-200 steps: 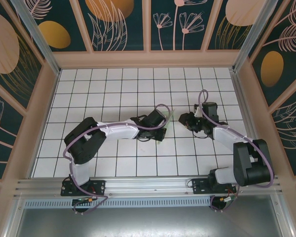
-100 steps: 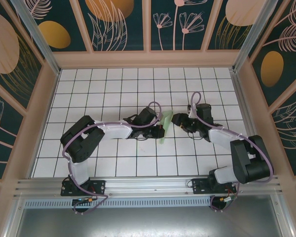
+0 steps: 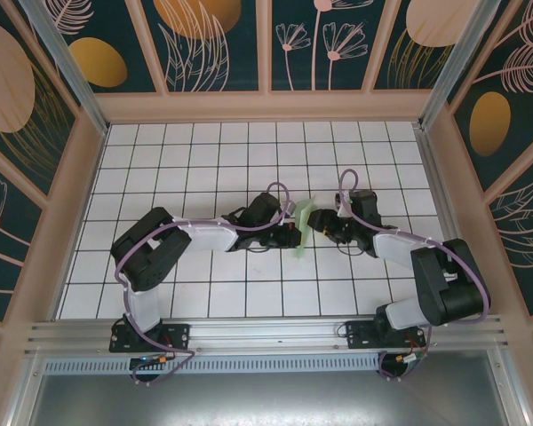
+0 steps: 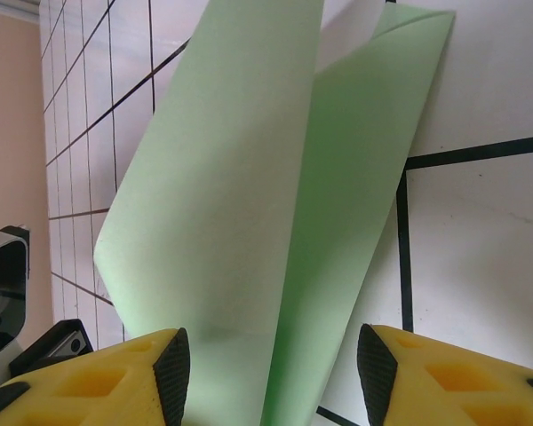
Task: Fold a paper plane with a square sheet of paper (fold left side to right side)
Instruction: Fold the wing for the fifth time at the center of the table.
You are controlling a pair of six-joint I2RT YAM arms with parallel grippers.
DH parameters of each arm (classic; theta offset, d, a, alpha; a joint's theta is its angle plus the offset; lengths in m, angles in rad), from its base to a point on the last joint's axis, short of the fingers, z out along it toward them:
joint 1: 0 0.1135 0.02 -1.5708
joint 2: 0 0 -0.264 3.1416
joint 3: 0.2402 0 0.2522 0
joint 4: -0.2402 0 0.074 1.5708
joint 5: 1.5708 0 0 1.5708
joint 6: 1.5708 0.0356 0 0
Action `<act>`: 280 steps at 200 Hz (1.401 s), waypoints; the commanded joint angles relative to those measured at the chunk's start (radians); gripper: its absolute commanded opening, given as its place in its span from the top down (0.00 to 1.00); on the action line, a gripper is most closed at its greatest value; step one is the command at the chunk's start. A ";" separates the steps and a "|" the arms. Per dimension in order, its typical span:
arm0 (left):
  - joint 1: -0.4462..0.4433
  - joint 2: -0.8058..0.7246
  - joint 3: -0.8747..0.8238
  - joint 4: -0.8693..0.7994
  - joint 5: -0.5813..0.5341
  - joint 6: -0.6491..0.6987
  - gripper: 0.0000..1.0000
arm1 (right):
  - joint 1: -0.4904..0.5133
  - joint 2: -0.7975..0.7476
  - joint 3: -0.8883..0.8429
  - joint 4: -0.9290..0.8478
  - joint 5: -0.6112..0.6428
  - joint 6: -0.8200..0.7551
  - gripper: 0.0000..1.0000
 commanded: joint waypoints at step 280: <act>0.009 0.091 -0.068 0.174 0.076 -0.106 0.93 | 0.037 0.137 0.041 -0.004 0.071 0.015 0.50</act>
